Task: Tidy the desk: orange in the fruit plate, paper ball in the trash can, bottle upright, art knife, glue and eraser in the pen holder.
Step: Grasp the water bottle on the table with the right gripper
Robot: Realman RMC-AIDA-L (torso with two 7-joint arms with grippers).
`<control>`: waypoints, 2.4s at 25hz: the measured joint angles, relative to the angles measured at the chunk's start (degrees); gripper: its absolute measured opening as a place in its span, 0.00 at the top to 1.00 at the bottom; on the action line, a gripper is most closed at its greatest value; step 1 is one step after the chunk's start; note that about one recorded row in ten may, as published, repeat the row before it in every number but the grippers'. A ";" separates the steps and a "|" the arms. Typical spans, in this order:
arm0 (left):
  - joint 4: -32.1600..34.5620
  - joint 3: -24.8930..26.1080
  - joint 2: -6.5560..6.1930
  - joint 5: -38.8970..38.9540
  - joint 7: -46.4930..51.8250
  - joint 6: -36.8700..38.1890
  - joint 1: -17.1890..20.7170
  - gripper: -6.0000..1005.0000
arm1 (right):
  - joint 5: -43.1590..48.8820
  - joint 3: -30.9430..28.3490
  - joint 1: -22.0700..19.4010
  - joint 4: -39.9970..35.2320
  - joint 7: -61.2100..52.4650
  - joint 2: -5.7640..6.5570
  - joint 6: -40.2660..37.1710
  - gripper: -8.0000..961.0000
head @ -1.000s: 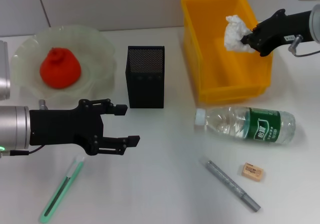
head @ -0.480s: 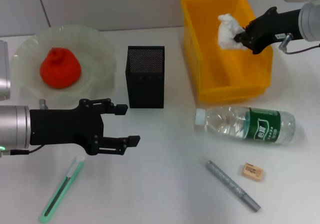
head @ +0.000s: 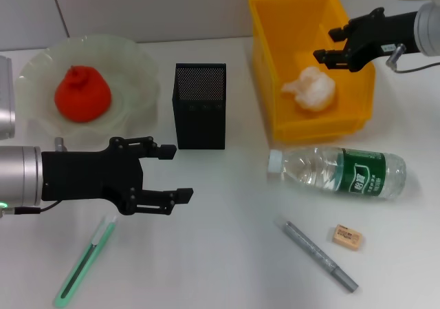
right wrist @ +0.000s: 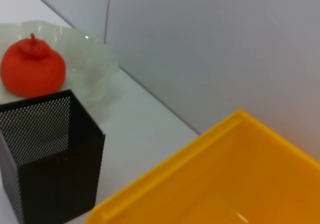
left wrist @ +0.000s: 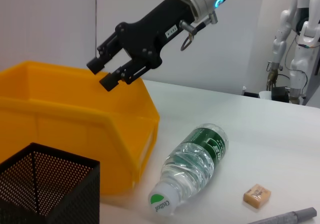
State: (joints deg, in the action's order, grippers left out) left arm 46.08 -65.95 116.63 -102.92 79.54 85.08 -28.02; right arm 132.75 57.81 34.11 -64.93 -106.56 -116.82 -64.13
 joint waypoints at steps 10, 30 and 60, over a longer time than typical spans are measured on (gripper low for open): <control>-0.41 0.29 0.08 0.01 -1.13 -0.31 0.08 0.18 | -8.41 0.41 -7.83 -12.54 3.09 -2.09 -3.62 0.26; -0.56 3.23 0.87 0.45 -3.15 0.05 0.31 0.18 | -28.82 -1.58 -20.63 -17.33 15.81 -2.39 -21.21 0.26; -0.64 5.13 1.85 1.59 -6.59 2.26 0.71 0.18 | -8.22 -8.49 -16.75 -18.99 -1.65 -1.65 -33.80 0.26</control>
State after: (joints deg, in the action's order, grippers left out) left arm 45.44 -60.82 118.48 -101.33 72.95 87.34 -27.32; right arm 124.53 49.32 17.36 -83.92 -108.21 -118.47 -97.93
